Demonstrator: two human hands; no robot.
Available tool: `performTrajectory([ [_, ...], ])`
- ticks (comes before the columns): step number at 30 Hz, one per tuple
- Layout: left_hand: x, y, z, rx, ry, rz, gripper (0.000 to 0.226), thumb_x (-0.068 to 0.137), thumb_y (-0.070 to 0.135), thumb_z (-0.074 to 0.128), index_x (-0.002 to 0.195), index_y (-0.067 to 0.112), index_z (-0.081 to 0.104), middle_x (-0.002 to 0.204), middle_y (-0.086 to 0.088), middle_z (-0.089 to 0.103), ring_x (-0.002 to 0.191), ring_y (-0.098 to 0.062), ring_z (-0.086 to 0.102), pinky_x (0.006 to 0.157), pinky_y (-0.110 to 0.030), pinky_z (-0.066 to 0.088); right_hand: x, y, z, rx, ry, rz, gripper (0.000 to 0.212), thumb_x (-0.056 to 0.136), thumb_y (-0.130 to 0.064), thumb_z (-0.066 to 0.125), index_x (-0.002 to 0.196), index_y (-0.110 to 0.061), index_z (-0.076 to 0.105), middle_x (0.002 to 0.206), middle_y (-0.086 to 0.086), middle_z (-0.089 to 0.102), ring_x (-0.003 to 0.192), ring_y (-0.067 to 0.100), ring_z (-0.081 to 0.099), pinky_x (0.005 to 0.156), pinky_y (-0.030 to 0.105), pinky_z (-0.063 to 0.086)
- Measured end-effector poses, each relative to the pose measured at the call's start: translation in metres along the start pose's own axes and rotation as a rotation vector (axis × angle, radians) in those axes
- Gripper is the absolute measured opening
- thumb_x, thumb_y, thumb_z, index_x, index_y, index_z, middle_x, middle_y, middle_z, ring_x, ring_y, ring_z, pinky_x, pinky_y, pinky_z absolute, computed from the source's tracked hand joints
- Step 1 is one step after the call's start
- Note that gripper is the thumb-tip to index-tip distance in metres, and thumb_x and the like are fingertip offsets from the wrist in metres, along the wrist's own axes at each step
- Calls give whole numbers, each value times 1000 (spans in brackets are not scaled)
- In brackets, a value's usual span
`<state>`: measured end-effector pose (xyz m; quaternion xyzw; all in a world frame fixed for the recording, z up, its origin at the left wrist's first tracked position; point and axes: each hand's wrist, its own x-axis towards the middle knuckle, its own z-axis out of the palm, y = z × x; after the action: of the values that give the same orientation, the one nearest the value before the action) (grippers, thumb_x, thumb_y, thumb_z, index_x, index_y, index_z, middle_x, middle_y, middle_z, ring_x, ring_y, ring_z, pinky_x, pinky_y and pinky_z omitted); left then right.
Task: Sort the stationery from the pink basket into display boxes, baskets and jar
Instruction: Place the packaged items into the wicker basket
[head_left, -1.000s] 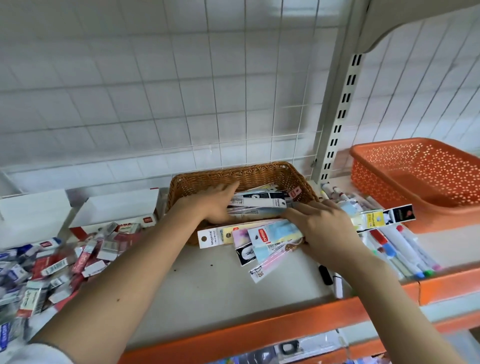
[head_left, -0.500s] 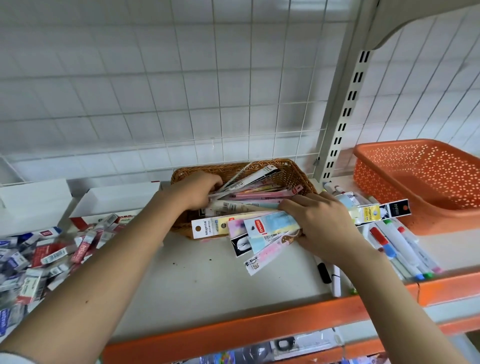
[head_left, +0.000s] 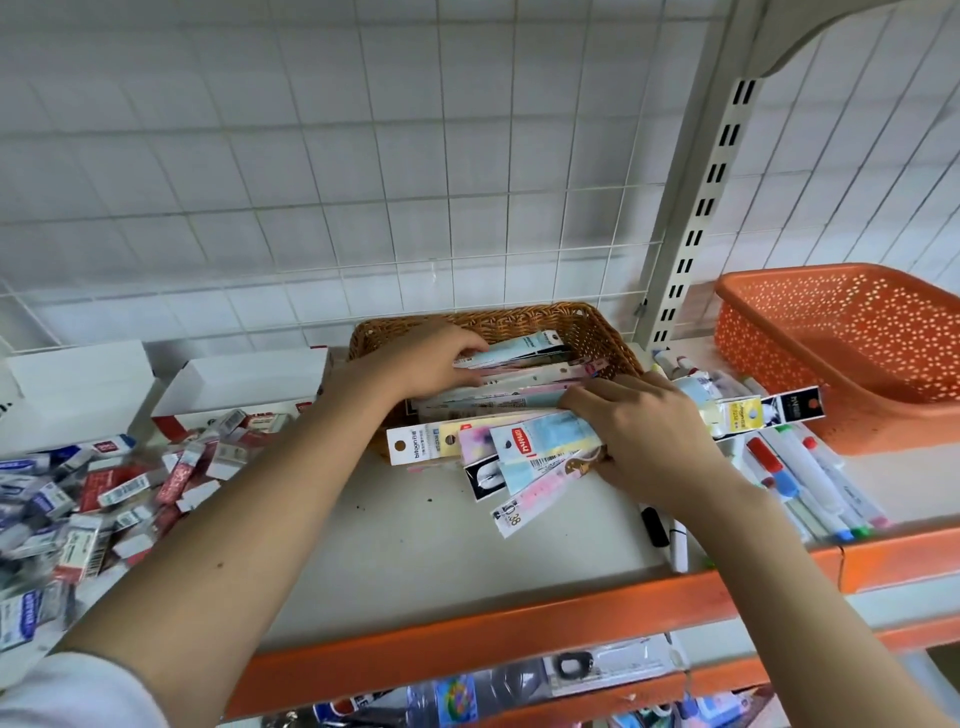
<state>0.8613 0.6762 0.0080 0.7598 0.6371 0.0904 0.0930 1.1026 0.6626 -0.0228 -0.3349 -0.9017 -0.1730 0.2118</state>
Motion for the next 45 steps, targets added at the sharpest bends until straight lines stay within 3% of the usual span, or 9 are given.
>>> performTrajectory([
  [5,-13,-13,-4,34,5,-67,39,91,29,59,128,18,55,130,-2,56,115,-19,52,95,-33,41,6,-11,-7,49,11,-16,54,39,-15,82,91,-19,66,77,-3,68,69,24,66,60,29,48],
  [10,-59,-30,-25,-68,371,-210,31,87,18,65,116,7,63,113,-15,61,104,-30,57,88,-32,42,41,-21,-18,69,22,0,50,47,-17,79,96,-16,67,77,1,69,67,29,66,59,30,48],
  [14,-99,-35,-21,-132,506,-362,32,81,2,66,113,5,63,108,-15,61,100,-32,57,81,-33,43,79,-29,-20,56,-76,12,45,72,-17,63,117,-20,55,99,1,67,90,31,62,70,31,38],
  [23,-122,-48,-11,-93,451,-461,36,95,11,46,131,11,51,125,-9,58,111,-25,55,94,-33,41,126,-42,27,-9,-456,115,33,88,-14,56,120,-16,46,108,4,63,103,27,59,78,33,38],
  [27,-118,-44,-9,-88,410,-440,36,96,14,47,131,12,50,124,-9,58,110,-24,55,91,-29,40,121,-38,47,11,-600,44,60,88,-26,59,140,-16,32,130,8,52,122,29,48,104,44,32],
  [32,-107,-40,-2,-63,361,-399,34,94,15,48,128,12,52,122,-12,56,110,-27,53,89,-31,42,115,-34,44,201,-590,32,88,82,-31,66,148,-15,10,149,9,28,138,30,28,110,45,25],
  [36,-96,-34,2,-37,346,-352,34,96,17,46,128,10,52,125,-10,52,112,-26,49,90,-27,36,109,-25,33,342,-553,59,82,76,-49,70,138,-23,24,142,4,30,131,28,34,109,42,27],
  [40,-83,-30,6,-25,365,-299,37,95,20,48,130,8,51,128,-11,49,119,-25,44,95,-26,33,101,-5,12,312,-580,101,77,74,-76,45,136,-32,40,147,-5,32,134,21,31,112,46,24],
  [45,-70,-22,10,-32,305,-288,41,97,24,45,135,10,45,134,-8,45,121,-23,44,100,-32,37,75,23,19,217,-629,346,48,100,-38,31,137,-10,40,137,14,42,129,33,38,106,44,33],
])
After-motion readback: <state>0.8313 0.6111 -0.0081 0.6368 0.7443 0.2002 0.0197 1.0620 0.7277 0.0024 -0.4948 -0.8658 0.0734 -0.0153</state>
